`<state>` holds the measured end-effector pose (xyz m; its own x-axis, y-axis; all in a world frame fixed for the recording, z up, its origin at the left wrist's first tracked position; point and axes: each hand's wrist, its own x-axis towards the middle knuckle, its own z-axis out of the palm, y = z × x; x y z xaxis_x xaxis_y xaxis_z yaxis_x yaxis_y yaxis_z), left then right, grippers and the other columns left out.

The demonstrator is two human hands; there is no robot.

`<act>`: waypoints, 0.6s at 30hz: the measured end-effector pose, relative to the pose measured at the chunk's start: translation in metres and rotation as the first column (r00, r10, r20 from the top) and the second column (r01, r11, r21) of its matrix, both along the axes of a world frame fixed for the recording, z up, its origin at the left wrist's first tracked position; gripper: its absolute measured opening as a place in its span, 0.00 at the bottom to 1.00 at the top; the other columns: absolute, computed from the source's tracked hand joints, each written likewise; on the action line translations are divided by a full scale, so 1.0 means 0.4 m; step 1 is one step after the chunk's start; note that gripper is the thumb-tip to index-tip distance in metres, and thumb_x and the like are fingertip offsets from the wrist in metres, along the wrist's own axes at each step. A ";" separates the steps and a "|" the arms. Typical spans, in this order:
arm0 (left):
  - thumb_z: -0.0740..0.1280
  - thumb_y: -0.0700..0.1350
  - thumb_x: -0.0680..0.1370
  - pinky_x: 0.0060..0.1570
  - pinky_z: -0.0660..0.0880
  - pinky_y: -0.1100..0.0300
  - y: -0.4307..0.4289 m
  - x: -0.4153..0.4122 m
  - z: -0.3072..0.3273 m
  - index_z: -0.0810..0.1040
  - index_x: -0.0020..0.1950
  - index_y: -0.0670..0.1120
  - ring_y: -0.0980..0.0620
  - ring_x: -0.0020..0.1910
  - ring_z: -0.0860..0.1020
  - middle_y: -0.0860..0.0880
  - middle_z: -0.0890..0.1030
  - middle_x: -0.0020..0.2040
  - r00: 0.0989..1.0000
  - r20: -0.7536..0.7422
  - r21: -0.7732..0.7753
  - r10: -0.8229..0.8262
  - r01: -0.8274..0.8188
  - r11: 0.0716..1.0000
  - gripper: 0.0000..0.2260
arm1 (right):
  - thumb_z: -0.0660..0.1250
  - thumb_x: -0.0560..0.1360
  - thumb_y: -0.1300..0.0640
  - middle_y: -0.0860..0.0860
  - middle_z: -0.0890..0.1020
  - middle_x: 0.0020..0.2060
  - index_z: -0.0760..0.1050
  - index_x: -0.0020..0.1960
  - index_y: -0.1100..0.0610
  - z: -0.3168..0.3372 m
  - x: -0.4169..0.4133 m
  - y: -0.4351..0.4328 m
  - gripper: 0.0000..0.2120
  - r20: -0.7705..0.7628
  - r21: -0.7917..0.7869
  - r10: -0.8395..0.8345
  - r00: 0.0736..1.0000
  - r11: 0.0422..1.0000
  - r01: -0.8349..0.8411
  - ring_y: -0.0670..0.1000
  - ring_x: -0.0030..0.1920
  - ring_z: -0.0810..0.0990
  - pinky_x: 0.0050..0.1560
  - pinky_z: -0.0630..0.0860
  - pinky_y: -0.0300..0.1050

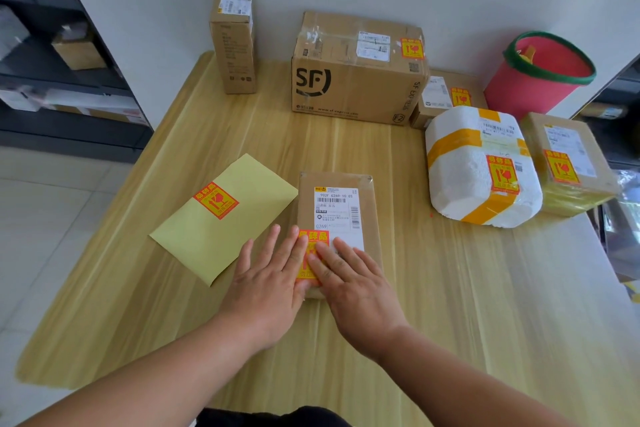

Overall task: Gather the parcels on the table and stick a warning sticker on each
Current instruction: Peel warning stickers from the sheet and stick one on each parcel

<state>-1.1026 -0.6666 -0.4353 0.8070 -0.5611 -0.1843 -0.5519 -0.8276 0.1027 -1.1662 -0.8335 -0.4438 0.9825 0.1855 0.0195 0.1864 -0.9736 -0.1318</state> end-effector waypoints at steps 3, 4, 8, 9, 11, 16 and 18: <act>0.36 0.64 0.76 0.72 0.52 0.49 -0.005 0.011 0.016 0.41 0.78 0.45 0.48 0.77 0.54 0.48 0.47 0.78 0.989 -0.141 -0.064 0.049 -0.059 0.996 0.35 | 0.55 0.77 0.47 0.49 0.71 0.70 0.69 0.71 0.51 0.022 0.006 0.009 0.24 -0.028 0.085 -0.072 0.997 0.994 0.075 0.55 0.72 0.67 0.66 0.71 0.55; 0.39 0.65 0.76 0.72 0.53 0.51 -0.007 0.012 0.023 0.34 0.76 0.47 0.49 0.78 0.51 0.49 0.41 0.78 0.970 -0.227 -0.087 0.088 -0.110 0.990 0.35 | 0.54 0.78 0.44 0.49 0.66 0.73 0.65 0.73 0.51 0.032 0.005 0.007 0.26 -0.033 0.145 -0.154 0.988 0.977 0.157 0.54 0.74 0.62 0.70 0.67 0.55; 0.57 0.58 0.80 0.65 0.67 0.57 -0.018 0.018 0.053 0.45 0.79 0.50 0.48 0.71 0.67 0.49 0.60 0.77 0.816 -0.531 -0.149 0.226 -0.353 0.924 0.32 | 0.58 0.78 0.41 0.48 0.49 0.78 0.43 0.78 0.53 0.063 -0.008 -0.040 0.38 -0.290 0.391 -0.555 0.780 0.675 0.625 0.50 0.78 0.47 0.74 0.51 0.47; 0.58 0.56 0.79 0.62 0.70 0.57 -0.023 0.018 0.058 0.54 0.77 0.53 0.49 0.64 0.73 0.52 0.70 0.71 0.789 -0.577 -0.197 0.210 -0.384 0.902 0.28 | 0.61 0.78 0.43 0.50 0.55 0.77 0.44 0.78 0.53 0.068 -0.009 -0.047 0.38 -0.374 0.436 -0.577 0.726 0.581 0.687 0.51 0.76 0.55 0.72 0.58 0.46; 0.61 0.52 0.79 0.52 0.75 0.57 -0.044 0.020 0.063 0.67 0.67 0.59 0.53 0.48 0.78 0.57 0.80 0.55 0.774 -0.616 -0.295 0.143 -0.396 0.870 0.16 | 0.63 0.78 0.47 0.50 0.73 0.66 0.52 0.76 0.54 0.080 0.001 -0.056 0.33 -0.452 0.474 -0.567 0.688 0.501 0.724 0.51 0.62 0.74 0.59 0.73 0.47; 0.61 0.47 0.78 0.38 0.75 0.56 -0.130 0.086 0.098 0.70 0.60 0.61 0.51 0.35 0.75 0.56 0.80 0.48 0.777 -0.621 -0.384 0.101 -0.414 0.825 0.13 | 0.62 0.79 0.51 0.48 0.75 0.61 0.53 0.76 0.53 0.132 0.066 -0.118 0.30 -0.465 0.522 -0.581 0.668 0.429 0.737 0.50 0.57 0.75 0.49 0.68 0.40; 0.61 0.47 0.78 0.47 0.77 0.51 -0.177 0.133 0.106 0.70 0.63 0.62 0.48 0.41 0.78 0.53 0.80 0.53 0.786 -0.613 -0.422 0.075 -0.406 0.811 0.15 | 0.63 0.79 0.52 0.48 0.72 0.67 0.52 0.77 0.54 0.148 0.101 -0.160 0.32 -0.426 0.550 -0.605 0.673 0.418 0.723 0.51 0.64 0.73 0.53 0.68 0.40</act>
<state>-1.0494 -0.7372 -0.3929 0.7768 -0.5012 -0.3812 -0.0500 -0.6526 0.7561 -1.1257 -0.8973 -0.3847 0.7924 -0.5298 -0.3023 -0.5582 -0.4300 -0.7096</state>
